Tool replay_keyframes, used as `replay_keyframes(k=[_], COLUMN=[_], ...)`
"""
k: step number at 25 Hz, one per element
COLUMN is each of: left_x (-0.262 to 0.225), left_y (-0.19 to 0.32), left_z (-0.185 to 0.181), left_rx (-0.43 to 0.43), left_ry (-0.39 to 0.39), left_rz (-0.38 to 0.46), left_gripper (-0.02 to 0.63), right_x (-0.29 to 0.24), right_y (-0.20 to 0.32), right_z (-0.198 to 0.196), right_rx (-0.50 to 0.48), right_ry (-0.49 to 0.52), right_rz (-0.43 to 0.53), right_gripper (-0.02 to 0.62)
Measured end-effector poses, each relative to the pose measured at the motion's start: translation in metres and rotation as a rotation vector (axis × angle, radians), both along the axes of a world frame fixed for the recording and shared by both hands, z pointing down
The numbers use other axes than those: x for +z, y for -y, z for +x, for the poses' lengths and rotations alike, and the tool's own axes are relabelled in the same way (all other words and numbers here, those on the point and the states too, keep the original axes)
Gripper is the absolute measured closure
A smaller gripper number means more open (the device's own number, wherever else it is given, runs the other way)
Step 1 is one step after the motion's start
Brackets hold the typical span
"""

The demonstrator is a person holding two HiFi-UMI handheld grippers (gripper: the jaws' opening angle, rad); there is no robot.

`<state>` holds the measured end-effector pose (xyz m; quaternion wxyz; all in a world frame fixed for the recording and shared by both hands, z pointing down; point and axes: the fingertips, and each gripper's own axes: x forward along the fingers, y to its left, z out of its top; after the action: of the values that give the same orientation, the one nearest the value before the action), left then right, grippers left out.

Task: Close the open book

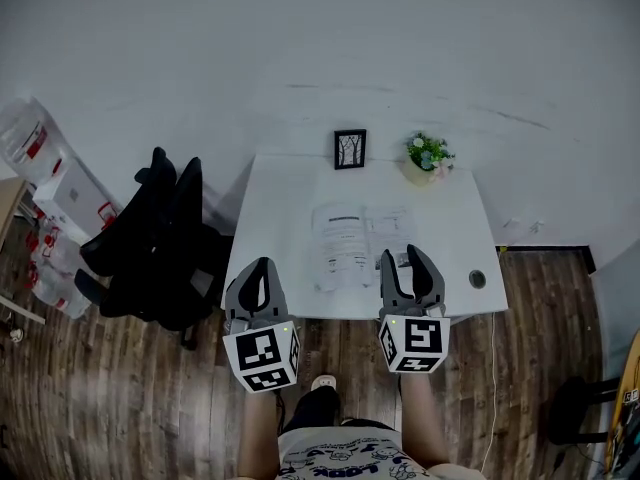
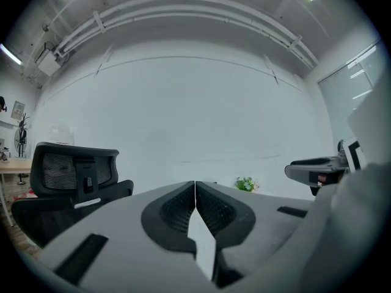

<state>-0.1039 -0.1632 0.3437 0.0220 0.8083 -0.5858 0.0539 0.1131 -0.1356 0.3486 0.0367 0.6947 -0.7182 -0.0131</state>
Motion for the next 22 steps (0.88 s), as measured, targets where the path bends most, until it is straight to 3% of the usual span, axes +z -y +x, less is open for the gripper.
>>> replay_keyframes(k=[12,22], left_x=[0.02,0.036], left_y=[0.044,0.052], left_z=[0.005,0.014], left_rx=[0.043,0.022], left_ry=[0.0,0.009], left_rz=[-0.031,-0.066], left_gripper=[0.583,0.583], right_x=[0.018,0.035], right_y=[0.04,0.053], right_z=[-0.001,0.008], right_rx=[0.025,0.004], right_ry=[-0.058,-0.106], right_rz=[-0.046,-0.094], right_gripper=[0.442,0.439])
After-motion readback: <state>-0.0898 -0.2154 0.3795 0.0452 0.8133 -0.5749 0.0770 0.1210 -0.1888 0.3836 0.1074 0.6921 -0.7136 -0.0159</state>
